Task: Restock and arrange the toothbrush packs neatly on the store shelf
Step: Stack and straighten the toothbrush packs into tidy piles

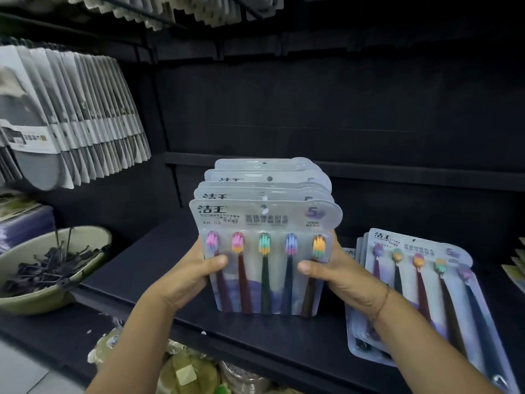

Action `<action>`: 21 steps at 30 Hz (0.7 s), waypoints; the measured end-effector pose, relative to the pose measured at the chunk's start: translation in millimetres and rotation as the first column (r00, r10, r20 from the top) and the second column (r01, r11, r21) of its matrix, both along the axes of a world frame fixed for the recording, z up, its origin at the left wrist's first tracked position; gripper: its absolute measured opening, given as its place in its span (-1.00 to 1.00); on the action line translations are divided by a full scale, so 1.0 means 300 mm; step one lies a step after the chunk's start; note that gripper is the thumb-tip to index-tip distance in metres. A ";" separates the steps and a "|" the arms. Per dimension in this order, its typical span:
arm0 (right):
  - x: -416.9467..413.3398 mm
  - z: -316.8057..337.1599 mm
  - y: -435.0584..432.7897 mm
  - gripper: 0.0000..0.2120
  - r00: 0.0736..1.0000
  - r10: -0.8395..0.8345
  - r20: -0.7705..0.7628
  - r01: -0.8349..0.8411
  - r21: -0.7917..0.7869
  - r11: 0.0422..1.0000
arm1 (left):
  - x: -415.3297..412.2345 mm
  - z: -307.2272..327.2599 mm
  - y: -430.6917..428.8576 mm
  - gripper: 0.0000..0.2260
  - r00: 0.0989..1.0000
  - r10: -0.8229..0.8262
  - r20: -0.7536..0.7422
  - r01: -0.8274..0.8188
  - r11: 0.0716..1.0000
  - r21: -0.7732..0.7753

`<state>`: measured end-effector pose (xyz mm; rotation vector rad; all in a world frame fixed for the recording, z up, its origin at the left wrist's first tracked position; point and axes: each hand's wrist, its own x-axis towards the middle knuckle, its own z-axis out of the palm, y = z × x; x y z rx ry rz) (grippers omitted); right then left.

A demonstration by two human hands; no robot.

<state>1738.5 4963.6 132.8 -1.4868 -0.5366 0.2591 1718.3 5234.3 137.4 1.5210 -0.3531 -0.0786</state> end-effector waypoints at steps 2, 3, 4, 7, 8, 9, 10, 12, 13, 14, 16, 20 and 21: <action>0.017 -0.009 0.002 0.06 1.000 0.011 0.004 -0.011 0.003 1.000 | 0.014 0.001 -0.004 -0.04 1.000 -0.006 -0.019 0.006 1.000 -0.015; 0.021 -0.018 0.004 0.01 1.000 0.027 0.002 -0.027 -0.017 0.999 | 0.018 -0.003 -0.006 -0.04 1.000 -0.015 -0.028 0.015 1.000 -0.003; 0.025 -0.034 0.006 0.00 0.999 0.038 -0.007 -0.038 -0.056 0.998 | 0.022 -0.013 -0.007 -0.03 0.999 -0.024 -0.036 0.025 0.999 0.024; 0.022 -0.081 0.014 0.09 0.999 -0.026 -0.033 0.021 -0.150 0.988 | 0.018 -0.062 -0.019 -0.03 0.998 0.006 -0.057 0.000 0.995 0.097; 0.023 -0.091 0.018 0.11 0.998 -0.063 -0.029 0.057 -0.172 0.983 | 0.017 -0.077 -0.025 -0.05 0.997 0.048 -0.055 -0.043 0.995 0.093; 0.025 -0.096 0.021 0.11 0.995 -0.095 -0.020 0.090 -0.185 0.979 | 0.016 -0.087 -0.034 -0.08 0.994 0.094 -0.048 -0.090 0.993 0.080; 0.025 -0.093 0.029 0.07 0.993 -0.115 -0.017 0.110 -0.181 0.977 | 0.016 -0.088 -0.044 -0.14 0.990 0.132 -0.041 -0.129 0.990 0.063; 0.019 -0.075 0.055 -0.08 0.988 -0.153 -0.036 0.148 -0.125 0.981 | 0.015 -0.069 -0.060 -0.33 0.976 0.203 -0.073 -0.203 0.979 0.010; 0.008 -0.057 0.074 -0.19 0.979 -0.191 -0.067 0.186 -0.073 0.980 | 0.020 -0.050 -0.057 -0.42 0.963 0.236 -0.128 -0.240 0.971 -0.019; 0.005 -0.049 0.095 -0.30 0.968 -0.219 -0.119 0.218 -0.029 0.976 | 0.025 -0.024 -0.051 -0.47 0.947 0.252 -0.198 -0.263 0.964 -0.031; 0.008 -0.043 0.136 -0.39 0.946 -0.229 -0.231 0.241 0.023 0.970 | 0.039 0.039 -0.016 -0.49 0.905 0.236 -0.353 -0.250 0.968 0.008; 0.024 -0.073 0.240 -0.59 0.881 -0.145 -0.451 0.177 0.029 0.984 | 0.104 0.117 0.083 -0.54 0.777 0.279 -0.564 -0.242 0.960 0.142; 0.030 -0.079 0.269 -0.63 0.864 -0.150 -0.480 0.192 0.038 0.981 | 0.126 0.117 0.099 -0.56 0.759 0.294 -0.581 -0.250 0.955 0.157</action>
